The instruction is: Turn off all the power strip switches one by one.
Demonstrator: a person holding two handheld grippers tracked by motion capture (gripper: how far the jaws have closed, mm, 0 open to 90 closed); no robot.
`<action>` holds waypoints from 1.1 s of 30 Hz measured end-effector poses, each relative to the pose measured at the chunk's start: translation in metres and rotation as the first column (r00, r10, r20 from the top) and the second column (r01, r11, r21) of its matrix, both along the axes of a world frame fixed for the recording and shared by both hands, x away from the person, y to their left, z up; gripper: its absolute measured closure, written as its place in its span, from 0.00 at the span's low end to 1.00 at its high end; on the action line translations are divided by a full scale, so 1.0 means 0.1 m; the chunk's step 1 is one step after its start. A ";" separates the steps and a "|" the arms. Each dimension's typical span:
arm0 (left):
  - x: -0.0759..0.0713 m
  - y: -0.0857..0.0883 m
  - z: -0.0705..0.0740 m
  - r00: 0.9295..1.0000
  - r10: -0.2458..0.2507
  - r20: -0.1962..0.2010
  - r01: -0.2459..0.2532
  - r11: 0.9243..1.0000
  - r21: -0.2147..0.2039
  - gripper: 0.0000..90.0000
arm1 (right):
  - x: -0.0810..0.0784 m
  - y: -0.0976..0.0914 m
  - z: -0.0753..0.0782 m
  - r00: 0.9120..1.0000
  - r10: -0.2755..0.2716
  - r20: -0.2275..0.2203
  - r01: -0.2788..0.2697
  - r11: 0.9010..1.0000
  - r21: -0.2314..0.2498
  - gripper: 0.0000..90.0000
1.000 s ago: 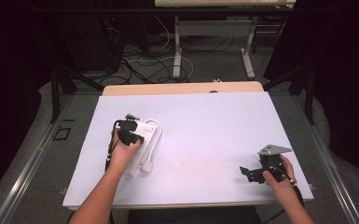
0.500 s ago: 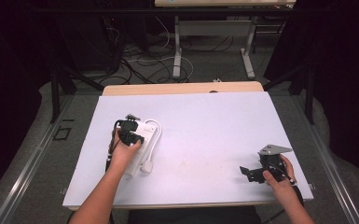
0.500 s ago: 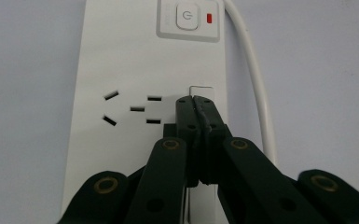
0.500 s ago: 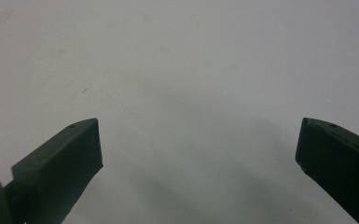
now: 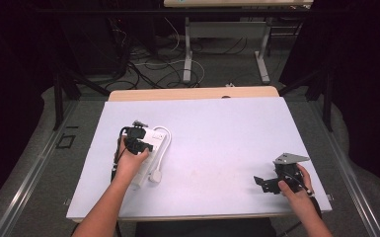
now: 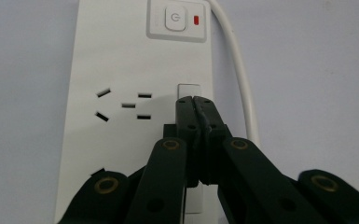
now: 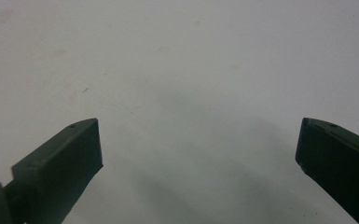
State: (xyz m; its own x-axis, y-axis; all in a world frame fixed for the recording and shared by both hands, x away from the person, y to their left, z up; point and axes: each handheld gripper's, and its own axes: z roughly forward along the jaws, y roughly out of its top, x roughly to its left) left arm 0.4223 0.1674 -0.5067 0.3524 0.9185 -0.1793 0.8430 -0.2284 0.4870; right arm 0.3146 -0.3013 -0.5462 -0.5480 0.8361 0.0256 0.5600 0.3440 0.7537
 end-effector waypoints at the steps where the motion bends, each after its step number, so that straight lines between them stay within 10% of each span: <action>1: -0.01 0.00 0.01 1.000 0.000 -0.001 0.000 1.000 0.000 1.00 | 0.00 0.00 0.00 1.000 0.000 0.000 0.000 1.000 0.000 0.00; 33: -0.26 0.05 0.11 0.999 -0.029 0.021 0.029 0.999 -0.022 1.00 | 0.00 0.00 0.01 1.000 0.002 0.003 -0.002 1.000 0.001 0.00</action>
